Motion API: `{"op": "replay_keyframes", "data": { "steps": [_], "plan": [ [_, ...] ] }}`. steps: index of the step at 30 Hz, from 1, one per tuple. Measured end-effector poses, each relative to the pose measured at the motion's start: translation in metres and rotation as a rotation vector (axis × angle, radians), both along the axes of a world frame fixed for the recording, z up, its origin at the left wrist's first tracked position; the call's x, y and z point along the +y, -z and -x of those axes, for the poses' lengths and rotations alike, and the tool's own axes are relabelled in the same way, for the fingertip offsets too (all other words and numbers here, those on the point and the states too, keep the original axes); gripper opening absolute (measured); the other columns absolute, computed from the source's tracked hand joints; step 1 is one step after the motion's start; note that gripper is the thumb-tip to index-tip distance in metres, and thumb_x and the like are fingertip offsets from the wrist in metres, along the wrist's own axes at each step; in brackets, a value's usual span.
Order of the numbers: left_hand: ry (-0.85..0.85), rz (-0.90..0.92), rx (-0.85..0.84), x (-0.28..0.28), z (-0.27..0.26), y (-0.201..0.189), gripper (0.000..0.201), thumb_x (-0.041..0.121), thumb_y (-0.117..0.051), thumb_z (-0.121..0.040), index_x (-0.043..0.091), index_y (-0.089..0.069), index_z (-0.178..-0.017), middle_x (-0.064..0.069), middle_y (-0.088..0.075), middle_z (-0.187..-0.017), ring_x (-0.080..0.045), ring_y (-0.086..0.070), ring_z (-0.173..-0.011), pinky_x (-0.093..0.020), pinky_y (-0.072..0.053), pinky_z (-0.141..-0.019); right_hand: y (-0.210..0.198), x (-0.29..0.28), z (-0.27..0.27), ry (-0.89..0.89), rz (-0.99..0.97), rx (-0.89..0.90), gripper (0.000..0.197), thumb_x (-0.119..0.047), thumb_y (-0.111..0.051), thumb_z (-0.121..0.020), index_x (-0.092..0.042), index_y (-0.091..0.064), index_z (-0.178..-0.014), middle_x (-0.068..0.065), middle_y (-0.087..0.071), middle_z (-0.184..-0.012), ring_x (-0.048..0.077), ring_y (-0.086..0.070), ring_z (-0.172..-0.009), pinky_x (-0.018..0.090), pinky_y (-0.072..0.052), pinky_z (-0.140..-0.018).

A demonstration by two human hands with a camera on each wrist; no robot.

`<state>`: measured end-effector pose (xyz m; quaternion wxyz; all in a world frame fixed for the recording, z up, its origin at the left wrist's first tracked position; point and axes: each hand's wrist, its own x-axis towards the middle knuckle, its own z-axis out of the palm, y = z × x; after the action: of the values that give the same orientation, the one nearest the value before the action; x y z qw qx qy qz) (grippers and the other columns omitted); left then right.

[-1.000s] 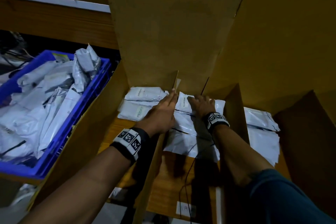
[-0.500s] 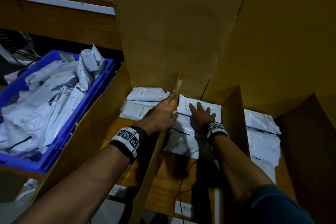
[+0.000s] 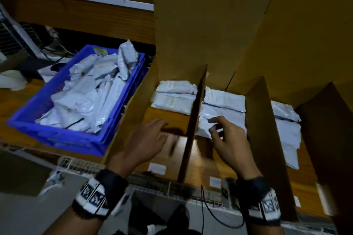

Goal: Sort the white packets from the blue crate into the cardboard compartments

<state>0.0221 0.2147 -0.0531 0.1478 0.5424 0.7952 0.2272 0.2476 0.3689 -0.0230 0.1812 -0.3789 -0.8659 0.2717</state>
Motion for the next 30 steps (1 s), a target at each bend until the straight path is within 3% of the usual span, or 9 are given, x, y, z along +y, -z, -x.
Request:
{"op": "replay_keyframes", "data": {
  "steps": [5,9,11,13,16,20,23,27,30],
  "plan": [
    [-0.089,-0.131,-0.003,-0.107,0.04,-0.009,0.041,0.044,-0.054,-0.095,0.032,-0.063,-0.133,0.011,-0.069,-0.126,-0.017,-0.068,-0.113,-0.04,-0.057,-0.092,-0.013,-0.105,0.046,-0.068,-0.03,0.035,0.017,-0.036,-0.059,-0.106,-0.036,-0.061,-0.122,-0.017,-0.067,-0.096,0.0,-0.062,-0.079,0.04,-0.056,-0.066],
    [-0.131,-0.16,0.083,-0.17,0.097,0.003,0.039,0.04,-0.053,-0.095,0.023,-0.065,-0.128,0.001,-0.07,-0.121,-0.025,-0.066,-0.114,-0.043,-0.054,-0.096,-0.007,-0.165,0.103,-0.136,-0.045,0.03,0.017,-0.037,-0.06,-0.103,-0.036,-0.059,-0.12,-0.018,-0.064,-0.103,0.002,-0.064,-0.081,0.042,-0.057,-0.069],
    [-0.146,-0.096,0.132,-0.191,0.132,0.016,0.053,0.045,-0.047,-0.094,0.014,-0.065,-0.133,-0.008,-0.068,-0.127,-0.034,-0.061,-0.122,-0.047,-0.052,-0.103,-0.001,-0.191,0.134,-0.17,-0.067,0.014,0.017,-0.034,-0.063,-0.102,-0.031,-0.062,-0.118,-0.013,-0.066,-0.107,0.012,-0.067,-0.089,0.039,-0.053,-0.074],
    [-0.177,0.018,0.151,-0.204,0.164,0.028,0.066,0.052,-0.043,-0.095,0.012,-0.058,-0.145,-0.013,-0.058,-0.146,-0.036,-0.049,-0.14,-0.053,-0.044,-0.113,0.004,-0.216,0.162,-0.204,-0.113,-0.026,0.017,-0.028,-0.065,-0.099,-0.026,-0.065,-0.116,-0.003,-0.067,-0.11,0.021,-0.066,-0.097,0.034,-0.044,-0.076],
    [-0.178,0.168,0.178,-0.216,0.198,0.041,0.063,0.051,-0.049,-0.105,0.025,-0.039,-0.161,-0.003,-0.035,-0.168,-0.028,-0.022,-0.159,-0.056,-0.024,-0.126,0.016,-0.242,0.201,-0.247,-0.105,-0.017,0.02,-0.02,-0.064,-0.095,-0.02,-0.066,-0.115,0.008,-0.064,-0.106,0.033,-0.063,-0.099,0.04,-0.047,-0.08],
    [-0.115,0.108,0.267,-0.221,0.217,0.045,0.052,0.05,-0.045,-0.103,0.035,-0.048,-0.153,0.006,-0.051,-0.151,-0.021,-0.04,-0.146,-0.052,-0.029,-0.117,0.038,-0.257,0.248,-0.21,-0.104,-0.072,0.033,-0.013,-0.061,-0.097,-0.006,-0.063,-0.129,0.019,-0.062,-0.124,0.04,-0.06,-0.113,0.043,-0.047,-0.094],
    [-0.113,0.062,0.279,-0.218,0.227,0.045,0.046,0.044,-0.05,-0.1,0.037,-0.057,-0.145,0.009,-0.059,-0.142,-0.019,-0.048,-0.136,-0.049,-0.025,-0.119,0.057,-0.26,0.28,-0.144,-0.121,-0.127,0.038,-0.013,-0.057,-0.1,-0.001,-0.058,-0.135,0.024,-0.055,-0.138,0.043,-0.054,-0.126,0.045,-0.045,-0.105],
    [-0.041,-0.088,0.288,-0.221,0.246,0.054,0.043,0.033,-0.056,-0.089,0.029,-0.071,-0.129,0.004,-0.072,-0.121,-0.027,-0.063,-0.112,-0.043,-0.045,-0.101,0.081,-0.25,0.316,-0.013,-0.192,-0.161,0.037,-0.02,-0.058,-0.098,-0.001,-0.058,-0.13,0.027,-0.052,-0.14,0.047,-0.052,-0.127,0.053,-0.048,-0.104],
    [0.044,-0.104,0.344,-0.221,0.258,0.058,0.039,0.033,-0.053,-0.09,0.028,-0.072,-0.123,0.003,-0.074,-0.109,-0.026,-0.065,-0.1,-0.042,-0.054,-0.087,0.089,-0.248,0.338,0.084,-0.207,-0.232,0.043,-0.034,-0.052,-0.103,-0.007,-0.055,-0.136,0.024,-0.046,-0.152,0.044,-0.042,-0.142,0.059,-0.04,-0.111]
  ]
}}
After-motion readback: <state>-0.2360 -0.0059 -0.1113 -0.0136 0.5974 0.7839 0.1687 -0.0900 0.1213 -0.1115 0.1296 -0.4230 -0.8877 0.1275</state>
